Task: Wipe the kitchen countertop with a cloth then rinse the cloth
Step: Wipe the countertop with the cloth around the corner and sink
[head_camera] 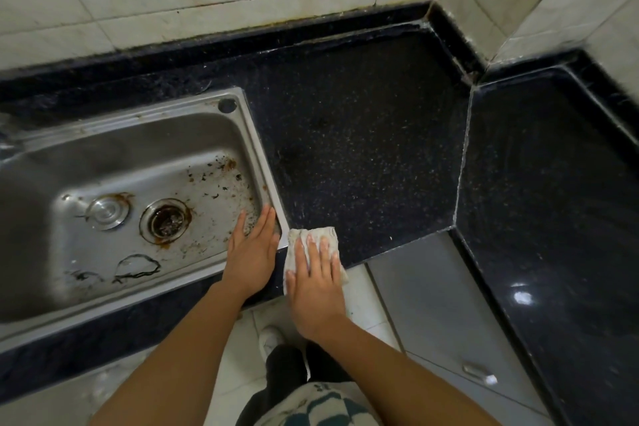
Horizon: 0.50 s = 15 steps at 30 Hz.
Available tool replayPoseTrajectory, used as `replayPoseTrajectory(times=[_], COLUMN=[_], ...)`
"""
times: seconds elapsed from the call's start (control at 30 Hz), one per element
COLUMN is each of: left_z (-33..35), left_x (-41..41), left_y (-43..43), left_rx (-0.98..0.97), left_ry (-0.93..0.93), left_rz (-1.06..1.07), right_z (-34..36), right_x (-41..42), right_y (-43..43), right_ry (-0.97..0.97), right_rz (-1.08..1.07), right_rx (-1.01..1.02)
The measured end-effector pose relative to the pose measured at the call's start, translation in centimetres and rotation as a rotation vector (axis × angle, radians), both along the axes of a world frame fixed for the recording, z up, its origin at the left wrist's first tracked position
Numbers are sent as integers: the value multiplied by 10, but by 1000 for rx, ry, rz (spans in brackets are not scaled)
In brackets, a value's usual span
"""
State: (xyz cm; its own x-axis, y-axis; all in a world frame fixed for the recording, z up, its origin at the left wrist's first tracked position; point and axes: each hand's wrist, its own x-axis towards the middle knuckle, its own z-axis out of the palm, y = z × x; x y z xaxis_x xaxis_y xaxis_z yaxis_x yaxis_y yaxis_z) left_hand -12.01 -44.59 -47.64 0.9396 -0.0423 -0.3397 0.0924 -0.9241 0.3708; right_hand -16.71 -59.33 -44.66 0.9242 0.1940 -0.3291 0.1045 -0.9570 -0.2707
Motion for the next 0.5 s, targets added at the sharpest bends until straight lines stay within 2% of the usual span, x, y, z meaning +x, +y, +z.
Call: replayPoseTrajectory(times=[0.13,0.27,0.37,0.5], left_z=[6,2,4,23], left_x=[-1,-3,-2,-4], left_y=[-1,1,0,-9], left_rx=[-11,-9,-1,-38], left_ry=[-20,-26,-30,-5], left_rz=[25,20,19,74], right_z=[-3,-6,0,2], right_x=[14,57,92,100], right_y=[-36,-94,-139,-137], right_ry=[-35,-88,0,-20], right_rz=[79,-172,-361,-542], right_rx=[-12,-69,-85,-50])
